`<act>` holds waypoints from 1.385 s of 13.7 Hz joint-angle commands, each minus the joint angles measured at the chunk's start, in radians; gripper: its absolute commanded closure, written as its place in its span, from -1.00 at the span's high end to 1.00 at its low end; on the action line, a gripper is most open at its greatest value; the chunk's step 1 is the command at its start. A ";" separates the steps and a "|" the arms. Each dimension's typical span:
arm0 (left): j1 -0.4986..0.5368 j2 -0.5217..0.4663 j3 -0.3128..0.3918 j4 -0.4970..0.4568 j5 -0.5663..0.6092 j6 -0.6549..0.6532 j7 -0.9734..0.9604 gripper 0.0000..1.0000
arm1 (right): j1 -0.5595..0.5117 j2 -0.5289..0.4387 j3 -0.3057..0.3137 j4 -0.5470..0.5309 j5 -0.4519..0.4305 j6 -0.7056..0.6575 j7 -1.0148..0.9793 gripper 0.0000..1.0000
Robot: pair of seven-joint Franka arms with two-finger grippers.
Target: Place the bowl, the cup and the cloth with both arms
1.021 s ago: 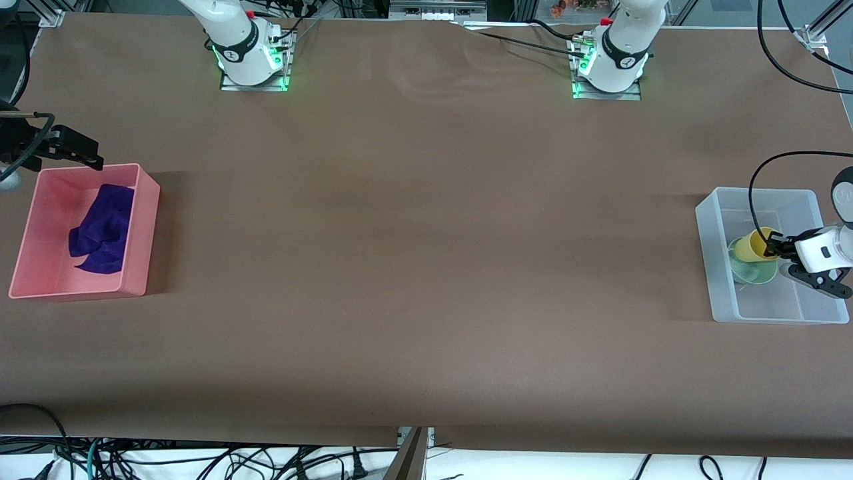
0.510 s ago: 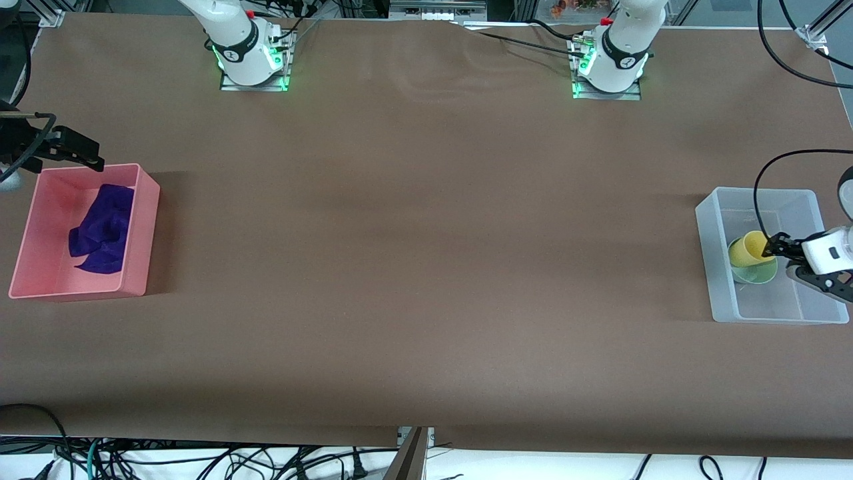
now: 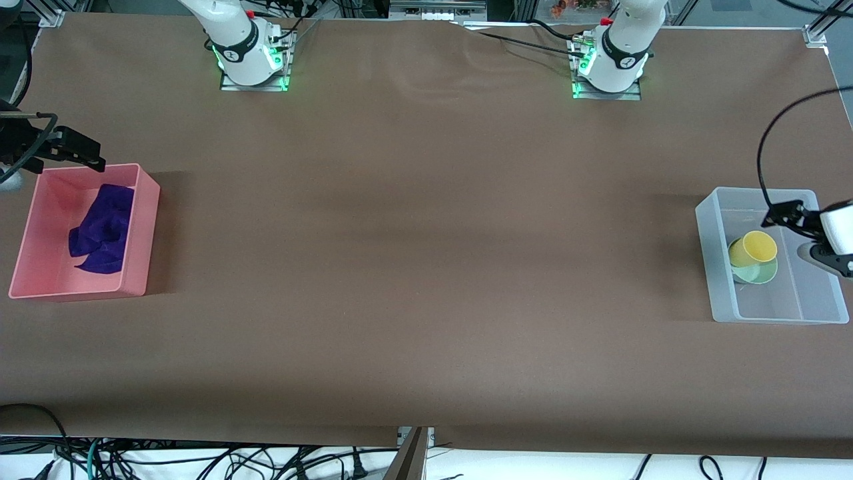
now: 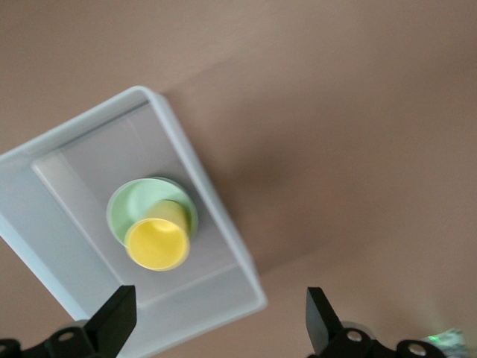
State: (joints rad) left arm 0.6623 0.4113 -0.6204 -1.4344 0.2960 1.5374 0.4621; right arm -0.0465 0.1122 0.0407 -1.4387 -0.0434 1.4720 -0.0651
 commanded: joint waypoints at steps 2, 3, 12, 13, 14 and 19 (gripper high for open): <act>-0.012 -0.041 -0.127 0.060 -0.014 -0.126 -0.236 1.00 | -0.003 -0.005 0.002 -0.002 0.014 0.004 0.004 0.99; -0.065 -0.095 -0.124 0.045 -0.012 -0.131 -0.261 1.00 | -0.003 -0.005 0.002 -0.002 0.014 0.004 0.004 0.99; -0.605 -0.513 0.548 -0.399 -0.316 0.214 -0.403 1.00 | -0.004 -0.005 0.002 -0.002 0.014 0.004 0.005 0.99; -0.640 -0.534 0.589 -0.432 -0.322 0.219 -0.455 1.00 | -0.004 -0.005 0.002 -0.002 0.014 0.004 0.005 0.99; -0.662 -0.532 0.612 -0.432 -0.322 0.219 -0.454 1.00 | -0.004 -0.005 0.002 -0.002 0.016 0.004 0.005 0.99; -0.655 -0.473 0.614 -0.377 -0.322 0.195 -0.456 1.00 | -0.006 -0.005 0.001 -0.002 0.016 0.004 0.007 0.99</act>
State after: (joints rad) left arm 0.0163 -0.0910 -0.0246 -1.8364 -0.0060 1.7350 0.0159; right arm -0.0470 0.1123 0.0399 -1.4387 -0.0433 1.4721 -0.0651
